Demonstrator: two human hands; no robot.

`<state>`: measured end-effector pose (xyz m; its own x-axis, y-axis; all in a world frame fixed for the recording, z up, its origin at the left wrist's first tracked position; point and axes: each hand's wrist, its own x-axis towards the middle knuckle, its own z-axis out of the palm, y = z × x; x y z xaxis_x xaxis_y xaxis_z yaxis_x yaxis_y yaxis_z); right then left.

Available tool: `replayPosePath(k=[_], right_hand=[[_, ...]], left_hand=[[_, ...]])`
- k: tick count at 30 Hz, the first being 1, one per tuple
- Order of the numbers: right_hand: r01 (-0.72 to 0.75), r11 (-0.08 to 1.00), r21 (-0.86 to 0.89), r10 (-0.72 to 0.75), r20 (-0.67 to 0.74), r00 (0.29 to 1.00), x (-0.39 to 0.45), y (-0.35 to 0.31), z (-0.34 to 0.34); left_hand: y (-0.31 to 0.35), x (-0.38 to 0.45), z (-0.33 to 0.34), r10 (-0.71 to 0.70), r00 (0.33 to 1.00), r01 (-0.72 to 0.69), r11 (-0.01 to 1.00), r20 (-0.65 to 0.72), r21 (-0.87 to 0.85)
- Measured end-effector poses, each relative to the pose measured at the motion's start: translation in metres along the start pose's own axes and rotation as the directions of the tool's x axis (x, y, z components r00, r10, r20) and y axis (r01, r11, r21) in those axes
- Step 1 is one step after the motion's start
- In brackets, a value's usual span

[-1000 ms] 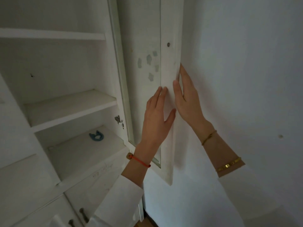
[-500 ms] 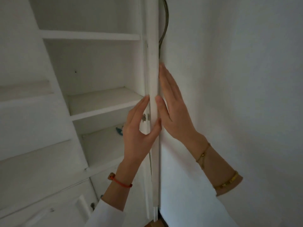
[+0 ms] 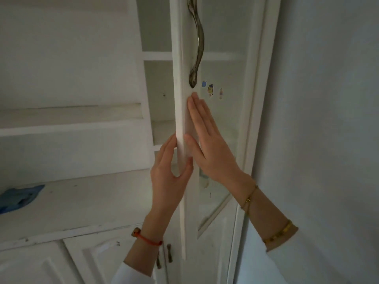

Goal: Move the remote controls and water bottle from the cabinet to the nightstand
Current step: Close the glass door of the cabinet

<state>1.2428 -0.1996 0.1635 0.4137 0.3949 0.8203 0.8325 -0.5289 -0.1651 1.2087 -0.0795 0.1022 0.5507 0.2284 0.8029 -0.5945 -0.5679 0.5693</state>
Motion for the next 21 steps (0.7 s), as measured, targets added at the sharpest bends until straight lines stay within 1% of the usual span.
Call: replayPosePath(k=[5,8,12,17,21], right_hand=[[0.019,0.999,-0.031,-0.018,0.029,0.999,0.038,0.010,0.052],[0.017,0.997,-0.073,-0.016,0.019,1.000,0.060,0.020,0.081],[0.001,0.993,-0.121,0.000,0.006,1.000,0.080,0.032,0.111],[-0.032,0.976,-0.216,0.030,-0.015,0.999,0.102,0.045,0.140],[-0.057,0.966,-0.250,0.047,-0.047,0.998,0.108,0.052,0.155]], left_hand=[[-0.057,0.034,-0.014,-0.055,0.998,0.056,0.996,-0.023,0.074],[-0.083,0.057,-0.021,-0.018,1.000,0.017,0.988,0.003,0.152],[-0.114,0.081,-0.020,-0.016,1.000,0.014,0.973,0.005,0.231],[-0.150,0.101,-0.011,0.013,0.998,0.005,0.960,-0.060,0.279],[-0.167,0.105,-0.003,0.101,0.989,-0.064,0.950,-0.106,0.305]])
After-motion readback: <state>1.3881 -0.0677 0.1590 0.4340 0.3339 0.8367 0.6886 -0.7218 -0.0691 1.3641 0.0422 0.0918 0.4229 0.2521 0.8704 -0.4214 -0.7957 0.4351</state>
